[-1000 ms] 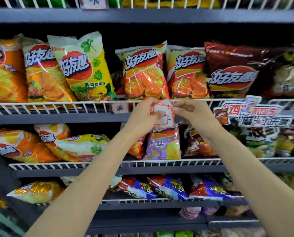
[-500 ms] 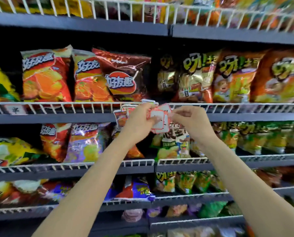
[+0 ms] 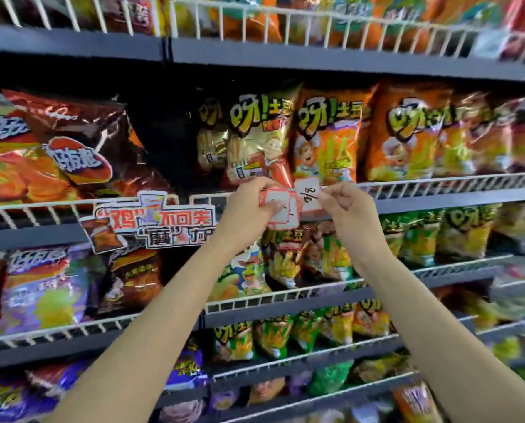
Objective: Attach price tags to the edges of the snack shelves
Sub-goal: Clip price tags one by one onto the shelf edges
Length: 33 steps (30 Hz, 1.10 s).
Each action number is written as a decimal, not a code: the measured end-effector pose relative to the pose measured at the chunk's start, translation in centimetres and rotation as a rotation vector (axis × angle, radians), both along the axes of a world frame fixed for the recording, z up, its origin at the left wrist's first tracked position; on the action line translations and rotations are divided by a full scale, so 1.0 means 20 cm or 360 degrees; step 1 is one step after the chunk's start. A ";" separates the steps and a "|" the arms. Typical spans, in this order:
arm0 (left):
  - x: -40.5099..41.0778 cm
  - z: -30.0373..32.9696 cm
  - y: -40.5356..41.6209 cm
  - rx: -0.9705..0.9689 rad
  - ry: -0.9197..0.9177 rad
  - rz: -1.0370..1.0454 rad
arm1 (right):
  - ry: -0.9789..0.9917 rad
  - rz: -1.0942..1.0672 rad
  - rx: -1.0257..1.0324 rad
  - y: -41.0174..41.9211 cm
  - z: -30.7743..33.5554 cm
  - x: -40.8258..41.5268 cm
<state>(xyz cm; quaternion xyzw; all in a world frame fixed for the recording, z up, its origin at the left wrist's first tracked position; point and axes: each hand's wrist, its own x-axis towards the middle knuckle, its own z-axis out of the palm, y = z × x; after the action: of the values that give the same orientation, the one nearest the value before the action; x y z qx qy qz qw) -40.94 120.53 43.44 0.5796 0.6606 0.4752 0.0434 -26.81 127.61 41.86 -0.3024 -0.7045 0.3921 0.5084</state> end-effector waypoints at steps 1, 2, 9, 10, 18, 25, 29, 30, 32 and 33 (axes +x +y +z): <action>0.04 -0.01 0.06 -0.0007 -0.0011 -0.0002 | -0.0002 -0.0017 0.0016 0.05 0.00 0.06; 0.08 -0.01 0.11 -0.0012 -0.0014 -0.0001 | -0.0001 -0.0016 0.0021 0.11 -0.01 0.12; 0.37 -0.11 0.47 -0.0126 -0.0197 0.0149 | -0.0168 -0.0098 0.0270 0.59 -0.04 0.41; 0.41 -0.11 0.52 -0.0133 -0.0240 0.0195 | -0.0194 -0.0084 0.0319 0.65 -0.03 0.44; 0.63 -0.15 0.69 -0.0121 -0.0316 0.0555 | -0.0351 0.0162 0.0636 0.91 0.01 0.55; 0.64 -0.14 0.68 -0.0081 -0.0386 0.0669 | -0.0391 0.0196 0.0824 0.92 0.00 0.51; 0.68 -0.12 0.67 -0.0160 -0.0351 0.0609 | -0.0365 0.0175 0.0967 0.92 0.01 0.47; 0.68 -0.12 0.67 -0.0163 -0.0359 0.0601 | -0.0355 0.0169 0.0988 0.92 0.01 0.46; 0.69 -0.13 0.66 -0.0146 -0.0388 0.0551 | -0.0344 0.0156 0.1023 0.93 0.00 0.44; 0.70 -0.12 0.66 -0.0132 -0.0398 0.0525 | -0.0344 0.0149 0.1035 0.93 0.00 0.44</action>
<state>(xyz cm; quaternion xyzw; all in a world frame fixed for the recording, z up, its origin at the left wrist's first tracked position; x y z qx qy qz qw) -26.96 133.78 40.96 0.3977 0.7550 0.5165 0.0706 -18.09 146.23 41.87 -0.1318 -0.8555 0.1357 0.4821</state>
